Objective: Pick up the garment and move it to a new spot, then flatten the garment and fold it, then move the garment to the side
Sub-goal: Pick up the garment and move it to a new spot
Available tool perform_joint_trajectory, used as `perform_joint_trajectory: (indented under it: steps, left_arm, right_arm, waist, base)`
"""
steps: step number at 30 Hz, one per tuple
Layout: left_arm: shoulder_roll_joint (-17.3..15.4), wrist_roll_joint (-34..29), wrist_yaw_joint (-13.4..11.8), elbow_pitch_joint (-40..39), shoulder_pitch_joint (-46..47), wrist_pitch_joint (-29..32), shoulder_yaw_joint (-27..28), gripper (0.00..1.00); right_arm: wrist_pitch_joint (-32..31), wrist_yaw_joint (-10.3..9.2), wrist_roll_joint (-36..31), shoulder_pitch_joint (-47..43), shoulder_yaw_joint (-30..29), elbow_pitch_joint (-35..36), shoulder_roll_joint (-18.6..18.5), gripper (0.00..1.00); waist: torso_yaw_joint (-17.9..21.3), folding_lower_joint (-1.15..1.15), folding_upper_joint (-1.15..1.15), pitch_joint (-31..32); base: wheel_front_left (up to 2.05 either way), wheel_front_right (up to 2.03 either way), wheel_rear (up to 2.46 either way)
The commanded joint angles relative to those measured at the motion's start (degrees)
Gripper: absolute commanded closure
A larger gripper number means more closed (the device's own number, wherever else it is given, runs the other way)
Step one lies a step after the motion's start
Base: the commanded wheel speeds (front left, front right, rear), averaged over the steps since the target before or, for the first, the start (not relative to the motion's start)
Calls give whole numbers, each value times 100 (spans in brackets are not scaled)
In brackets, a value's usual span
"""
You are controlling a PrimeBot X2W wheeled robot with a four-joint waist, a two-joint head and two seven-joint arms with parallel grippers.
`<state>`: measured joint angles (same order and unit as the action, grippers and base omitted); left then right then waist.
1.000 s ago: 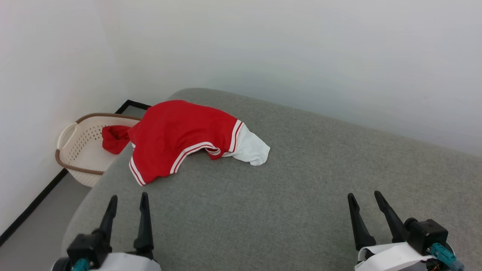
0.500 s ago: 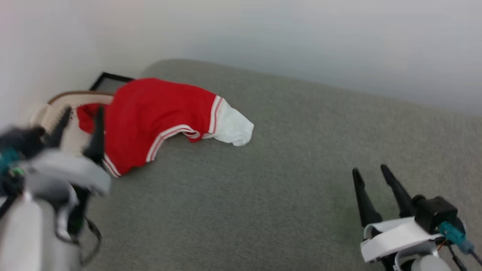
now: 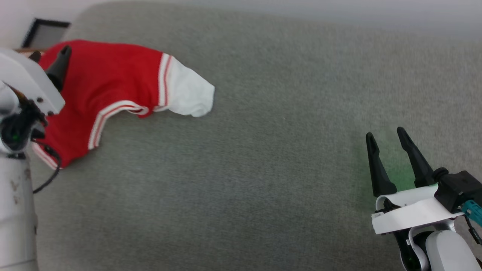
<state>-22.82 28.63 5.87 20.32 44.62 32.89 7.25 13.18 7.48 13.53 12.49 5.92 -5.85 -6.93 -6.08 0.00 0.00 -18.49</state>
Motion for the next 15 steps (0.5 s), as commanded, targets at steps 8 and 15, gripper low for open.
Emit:
perform_joint_trajectory:
  steps: [8,15]
  left_arm:
    - [-98,225,-421,904,660,1368,-107,0]
    - [-178,301,-823,1398,917,2387,-183,0]
  right_arm:
    - [-36,2,42,199,-7,391,-50,0]
    - [-160,2,-11,229,25,743,-57,0]
  waist:
    - [514,0,0,-950]
    - [566,0,0,-1097]
  base:
    - [0,0,0]
    - [0,0,0]
